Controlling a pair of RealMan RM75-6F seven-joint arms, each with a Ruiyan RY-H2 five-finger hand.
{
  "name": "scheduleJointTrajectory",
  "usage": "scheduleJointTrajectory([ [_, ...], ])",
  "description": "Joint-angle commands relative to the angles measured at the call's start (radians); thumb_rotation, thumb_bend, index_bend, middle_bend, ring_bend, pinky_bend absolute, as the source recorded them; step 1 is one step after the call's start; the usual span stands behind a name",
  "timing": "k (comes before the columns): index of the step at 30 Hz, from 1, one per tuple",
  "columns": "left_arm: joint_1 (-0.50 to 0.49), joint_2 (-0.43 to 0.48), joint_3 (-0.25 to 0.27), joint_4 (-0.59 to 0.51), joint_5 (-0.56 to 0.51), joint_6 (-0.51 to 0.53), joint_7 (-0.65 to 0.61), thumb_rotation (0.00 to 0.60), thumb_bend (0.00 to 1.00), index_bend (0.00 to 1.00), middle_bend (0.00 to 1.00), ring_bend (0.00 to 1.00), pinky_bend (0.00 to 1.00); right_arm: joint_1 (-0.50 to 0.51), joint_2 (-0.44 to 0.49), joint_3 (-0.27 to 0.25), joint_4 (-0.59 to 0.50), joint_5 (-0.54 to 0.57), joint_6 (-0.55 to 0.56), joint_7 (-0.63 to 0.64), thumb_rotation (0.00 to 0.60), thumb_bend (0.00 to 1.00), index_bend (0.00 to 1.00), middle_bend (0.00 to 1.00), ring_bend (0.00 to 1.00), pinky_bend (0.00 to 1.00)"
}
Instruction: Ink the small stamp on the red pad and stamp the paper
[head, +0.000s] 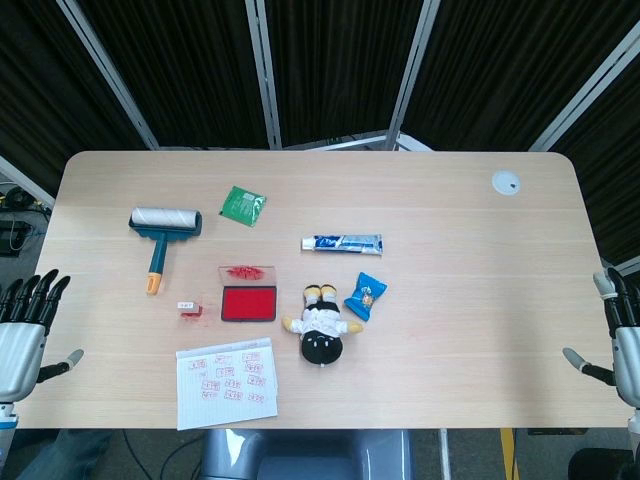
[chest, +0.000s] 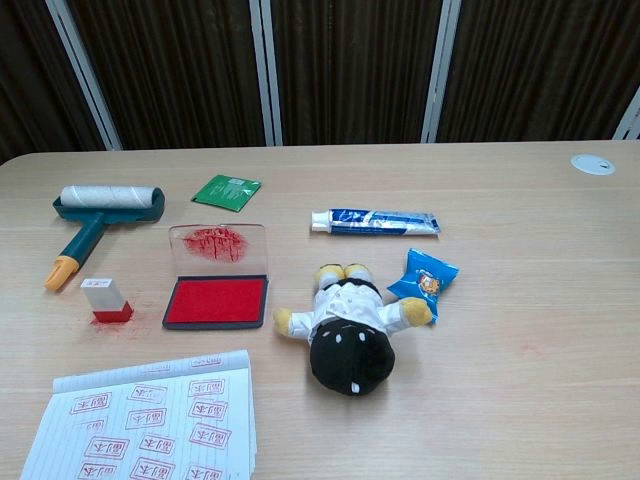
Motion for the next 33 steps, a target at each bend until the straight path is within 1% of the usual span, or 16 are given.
scheduleJointTrajectory([
  [1, 0.0, -0.001, 0.0, 0.001, -0.001, -0.001, 0.003, 0.6, 0.0, 0.0, 0.0, 0.0, 0.0, 0.0, 0.001, 0.0, -0.002, 0.0, -0.001, -0.001, 0.6, 0.0, 0.0, 0.0, 0.0, 0.0],
  [5, -0.008, -0.01, -0.006, 0.016, -0.011, -0.012, 0.018, 0.6, 0.0, 0.0, 0.0, 0.0, 0.01, 0.0, 0.003, -0.001, -0.003, 0.001, -0.001, -0.002, 0.6, 0.0, 0.0, 0.0, 0.0, 0.0],
  [7, -0.025, -0.03, -0.019, 0.04, -0.013, -0.025, 0.022, 0.6, 0.0, 0.0, 0.0, 0.08, 0.15, -0.001, 0.004, 0.002, -0.007, 0.004, 0.001, -0.001, 0.6, 0.0, 0.0, 0.0, 0.0, 0.0],
  [8, -0.039, -0.042, -0.026, 0.053, -0.02, -0.042, 0.016, 0.6, 0.0, 0.0, 0.0, 0.19, 0.29, -0.001, 0.005, 0.003, -0.008, 0.006, 0.001, 0.0, 0.6, 0.0, 0.0, 0.0, 0.0, 0.0],
  [9, -0.054, -0.053, -0.033, 0.062, -0.033, -0.067, 0.005, 0.6, 0.0, 0.0, 0.0, 0.34, 0.45, 0.0, 0.005, 0.005, -0.009, 0.007, 0.001, -0.001, 0.6, 0.0, 0.0, 0.0, 0.0, 0.0],
  [11, -0.084, -0.07, -0.048, 0.069, -0.068, -0.119, -0.01, 0.6, 0.0, 0.0, 0.0, 0.53, 0.64, 0.001, 0.005, 0.007, -0.01, 0.011, 0.0, -0.002, 0.6, 0.0, 0.0, 0.0, 0.0, 0.0],
  [12, -0.105, -0.08, -0.059, 0.075, -0.086, -0.15, -0.013, 0.6, 0.0, 0.0, 0.0, 0.61, 0.71, 0.002, 0.004, 0.008, -0.011, 0.014, -0.001, -0.005, 0.6, 0.0, 0.0, 0.0, 0.0, 0.0],
  [14, -0.14, -0.104, -0.076, 0.088, -0.115, -0.199, -0.012, 0.6, 0.0, 0.0, 0.0, 0.69, 0.77, 0.005, 0.002, 0.009, -0.009, 0.019, -0.007, -0.01, 0.6, 0.0, 0.0, 0.0, 0.0, 0.0],
  [16, -0.176, -0.13, -0.089, 0.102, -0.142, -0.253, -0.013, 0.6, 0.0, 0.0, 0.0, 0.74, 0.8, 0.008, -0.001, 0.011, -0.006, 0.026, -0.014, -0.018, 0.6, 0.0, 0.0, 0.0, 0.0, 0.0],
  [18, -0.212, -0.157, -0.101, 0.122, -0.167, -0.306, -0.016, 0.6, 0.0, 0.0, 0.03, 0.78, 0.83, 0.012, -0.005, 0.012, -0.003, 0.035, -0.023, -0.025, 0.6, 0.0, 0.0, 0.0, 0.0, 0.0],
  [21, -0.272, -0.22, -0.125, 0.175, -0.216, -0.383, -0.018, 0.6, 0.0, 0.03, 0.16, 0.82, 0.86, 0.018, -0.013, 0.014, 0.003, 0.051, -0.037, -0.038, 0.6, 0.0, 0.0, 0.0, 0.0, 0.0],
  [23, -0.302, -0.259, -0.134, 0.21, -0.244, -0.425, -0.024, 0.6, 0.02, 0.12, 0.27, 0.83, 0.87, 0.022, -0.017, 0.017, 0.007, 0.059, -0.045, -0.046, 0.6, 0.0, 0.0, 0.0, 0.0, 0.0],
  [24, -0.313, -0.275, -0.137, 0.225, -0.254, -0.438, -0.026, 0.6, 0.04, 0.17, 0.31, 0.84, 0.88, 0.024, -0.018, 0.018, 0.007, 0.063, -0.048, -0.049, 0.6, 0.0, 0.0, 0.0, 0.0, 0.0],
  [27, -0.34, -0.322, -0.141, 0.271, -0.282, -0.465, -0.019, 0.6, 0.14, 0.25, 0.37, 0.85, 0.88, 0.029, -0.023, 0.02, 0.011, 0.074, -0.059, -0.058, 0.6, 0.0, 0.0, 0.0, 0.0, 0.0],
  [30, -0.37, -0.383, -0.142, 0.33, -0.314, -0.496, -0.014, 0.6, 0.16, 0.31, 0.4, 0.85, 0.88, 0.036, -0.03, 0.023, 0.023, 0.096, -0.078, -0.062, 0.6, 0.0, 0.0, 0.0, 0.0, 0.0],
  [33, -0.382, -0.412, -0.141, 0.362, -0.324, -0.498, -0.007, 0.6, 0.17, 0.34, 0.42, 0.85, 0.88, 0.037, -0.031, 0.025, 0.028, 0.1, -0.081, -0.059, 0.6, 0.0, 0.0, 0.0, 0.0, 0.0],
])
